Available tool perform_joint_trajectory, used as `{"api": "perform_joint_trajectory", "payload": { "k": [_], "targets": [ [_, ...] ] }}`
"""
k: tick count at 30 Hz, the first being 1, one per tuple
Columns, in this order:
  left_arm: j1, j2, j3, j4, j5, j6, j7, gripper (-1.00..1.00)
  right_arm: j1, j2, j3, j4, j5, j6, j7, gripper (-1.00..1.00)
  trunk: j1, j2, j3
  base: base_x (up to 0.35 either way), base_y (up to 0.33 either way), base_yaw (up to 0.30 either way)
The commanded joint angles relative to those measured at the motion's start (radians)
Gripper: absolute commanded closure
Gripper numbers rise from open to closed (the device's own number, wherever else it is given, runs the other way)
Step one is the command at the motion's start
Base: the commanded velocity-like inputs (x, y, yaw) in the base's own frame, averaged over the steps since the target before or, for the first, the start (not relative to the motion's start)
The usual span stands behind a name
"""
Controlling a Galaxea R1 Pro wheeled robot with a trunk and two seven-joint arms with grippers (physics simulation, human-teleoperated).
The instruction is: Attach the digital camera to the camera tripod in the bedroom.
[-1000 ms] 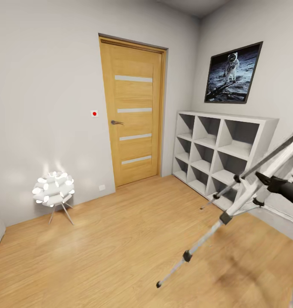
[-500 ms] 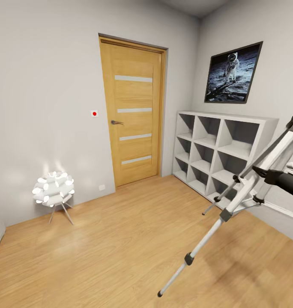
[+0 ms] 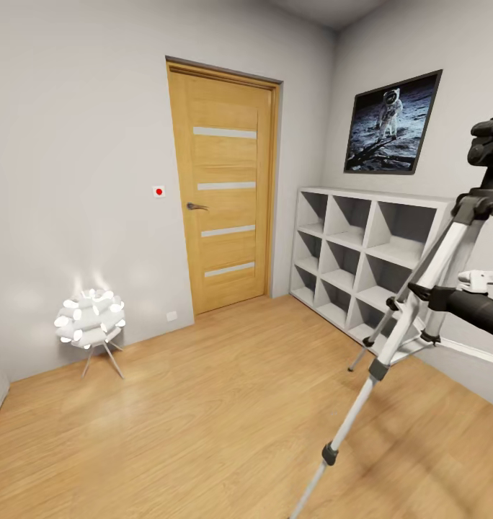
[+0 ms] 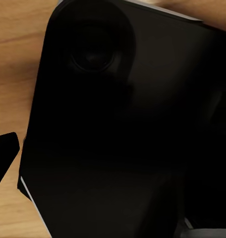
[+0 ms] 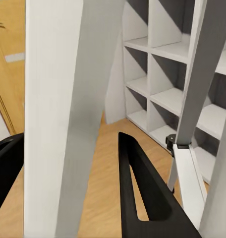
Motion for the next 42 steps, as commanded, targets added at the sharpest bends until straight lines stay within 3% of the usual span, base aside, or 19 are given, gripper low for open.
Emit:
{"api": "perform_joint_trajectory", "payload": {
  "k": [1,11,42],
  "targets": [
    [0.001,-0.001,0.001,-0.001,0.005,-0.001,0.000,-1.00,-0.001,0.000,0.000,-0.001,0.003,0.004,0.008,1.00,0.000,-0.001,-0.001,0.000,0.000,0.000],
    [0.000,-0.004,0.000,-0.001,0.005,-0.002,0.000,-1.00,-0.001,0.001,0.001,-0.001,0.008,-0.004,0.008,1.00,0.000,-0.001,-0.001,0.000,-0.048,0.000],
    [0.000,-0.003,0.000,-0.001,0.005,-0.002,0.000,-1.00,-0.002,0.014,0.007,-0.001,0.008,-0.006,0.008,1.00,0.000,-0.001,-0.001,0.000,-0.269,0.000]
  ]
}}
